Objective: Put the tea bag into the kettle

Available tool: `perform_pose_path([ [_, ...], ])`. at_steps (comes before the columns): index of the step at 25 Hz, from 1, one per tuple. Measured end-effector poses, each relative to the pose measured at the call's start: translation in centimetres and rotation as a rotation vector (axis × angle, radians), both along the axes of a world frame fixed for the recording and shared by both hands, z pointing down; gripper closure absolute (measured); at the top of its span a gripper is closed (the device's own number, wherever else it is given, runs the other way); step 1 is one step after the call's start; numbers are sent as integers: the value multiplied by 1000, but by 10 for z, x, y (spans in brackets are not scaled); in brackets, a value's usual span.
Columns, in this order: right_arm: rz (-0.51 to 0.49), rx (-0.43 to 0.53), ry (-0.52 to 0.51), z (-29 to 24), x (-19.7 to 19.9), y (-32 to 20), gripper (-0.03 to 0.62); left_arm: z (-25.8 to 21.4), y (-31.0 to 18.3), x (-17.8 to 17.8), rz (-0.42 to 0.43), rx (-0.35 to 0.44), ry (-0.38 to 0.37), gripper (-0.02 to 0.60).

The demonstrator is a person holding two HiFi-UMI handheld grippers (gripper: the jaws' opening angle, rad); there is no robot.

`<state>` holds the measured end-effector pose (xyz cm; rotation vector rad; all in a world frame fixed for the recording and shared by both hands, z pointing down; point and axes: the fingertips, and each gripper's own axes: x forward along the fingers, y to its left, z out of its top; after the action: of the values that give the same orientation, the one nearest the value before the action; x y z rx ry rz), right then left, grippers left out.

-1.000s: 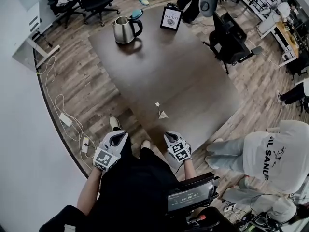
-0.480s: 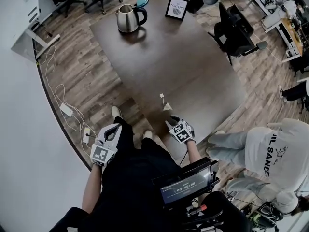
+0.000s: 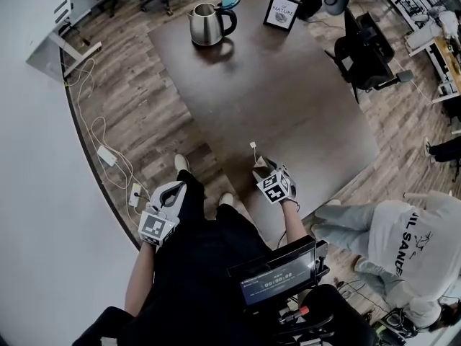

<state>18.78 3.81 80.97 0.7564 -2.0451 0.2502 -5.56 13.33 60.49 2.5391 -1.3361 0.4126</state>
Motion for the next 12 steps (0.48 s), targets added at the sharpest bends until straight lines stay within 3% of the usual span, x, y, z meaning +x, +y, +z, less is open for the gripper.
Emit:
perform_pose_path([
  [12, 48, -102, 26, 37, 2, -15, 327, -1, -2, -17, -45, -12, -16, 578],
])
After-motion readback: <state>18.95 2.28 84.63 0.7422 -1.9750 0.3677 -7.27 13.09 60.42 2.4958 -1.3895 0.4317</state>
